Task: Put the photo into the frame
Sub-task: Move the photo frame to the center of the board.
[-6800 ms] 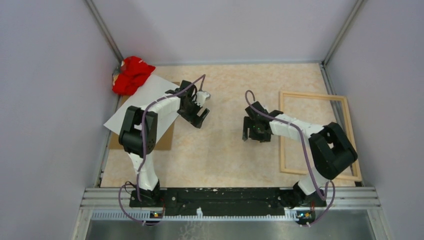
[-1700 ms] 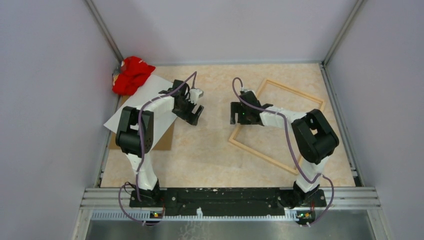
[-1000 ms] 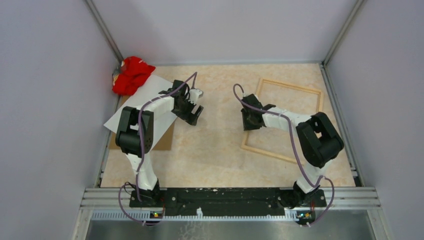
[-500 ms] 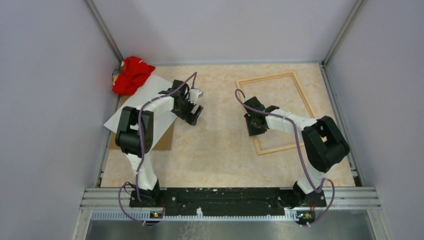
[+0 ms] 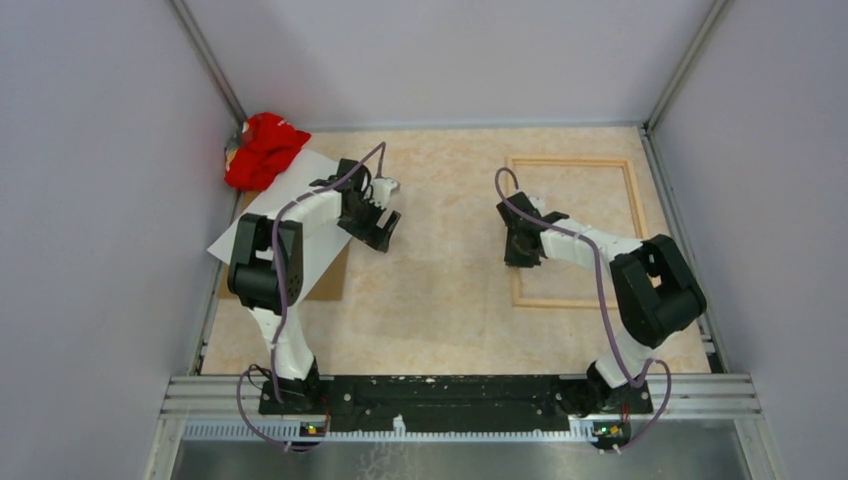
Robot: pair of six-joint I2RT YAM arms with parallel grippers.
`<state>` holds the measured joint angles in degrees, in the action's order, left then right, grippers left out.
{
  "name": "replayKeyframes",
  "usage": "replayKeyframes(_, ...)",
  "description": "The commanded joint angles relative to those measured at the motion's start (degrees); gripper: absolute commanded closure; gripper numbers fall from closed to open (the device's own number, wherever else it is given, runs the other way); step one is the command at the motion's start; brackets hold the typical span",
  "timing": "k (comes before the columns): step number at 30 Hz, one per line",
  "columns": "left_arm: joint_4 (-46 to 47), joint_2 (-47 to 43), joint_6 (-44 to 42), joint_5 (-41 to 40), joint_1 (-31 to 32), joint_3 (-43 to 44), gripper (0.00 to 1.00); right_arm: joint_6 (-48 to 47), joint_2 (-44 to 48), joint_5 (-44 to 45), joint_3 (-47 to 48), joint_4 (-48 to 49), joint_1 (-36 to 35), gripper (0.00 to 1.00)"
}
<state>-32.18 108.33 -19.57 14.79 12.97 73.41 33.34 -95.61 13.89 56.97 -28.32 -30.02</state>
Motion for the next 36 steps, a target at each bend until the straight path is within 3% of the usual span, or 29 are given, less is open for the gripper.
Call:
replayKeyframes(1, -3.16, -2.38, -0.77, 0.94, -0.81, 1.52, 0.02, 5.39, 0.92, 2.85, -3.83, 3.43, 1.56, 1.0)
replayKeyframes(5, -3.51, -2.25, -1.69, 0.01, -1.53, 2.0, 0.02, 1.82, 0.96, 0.5, -3.77, 4.31, 1.56, 1.0)
replayKeyframes(9, -4.26, -2.29, -3.55, -1.62, -3.14, 4.22, 0.02, -1.46, 2.1, -0.23, -2.74, 2.45, 1.59, 0.93)
replayKeyframes(11, -4.85, -2.31, -4.62, -2.58, -4.18, 5.73, 0.02, -2.04, 2.97, -0.38, -1.41, 0.53, 1.58, 0.79)
replayKeyframes(14, -4.97, -2.31, -5.75, -4.17, -5.99, 7.06, 0.02, -1.11, 5.43, 0.37, 0.47, -1.69, 1.55, 0.45)
replayKeyframes(17, -3.46, -2.77, -6.57, -6.62, -6.8, 6.15, 0.02, 0.94, 8.13, 0.58, 1.72, -2.8, 1.23, 0.29)
replayKeyframes(23, 3.02, -3.48, -6.88, -11.21, -6.02, -0.5, 0.05, 4.72, 9.03, -0.86, 3.27, -1.35, -2.08, 0.24)
replayKeyframes(36, 7.48, -2.56, -5.16, -13.66, -2.89, -5.72, 0.05, 9.54, -3.67, -7.64, 4.06, 6.23, -4.14, 0.19)
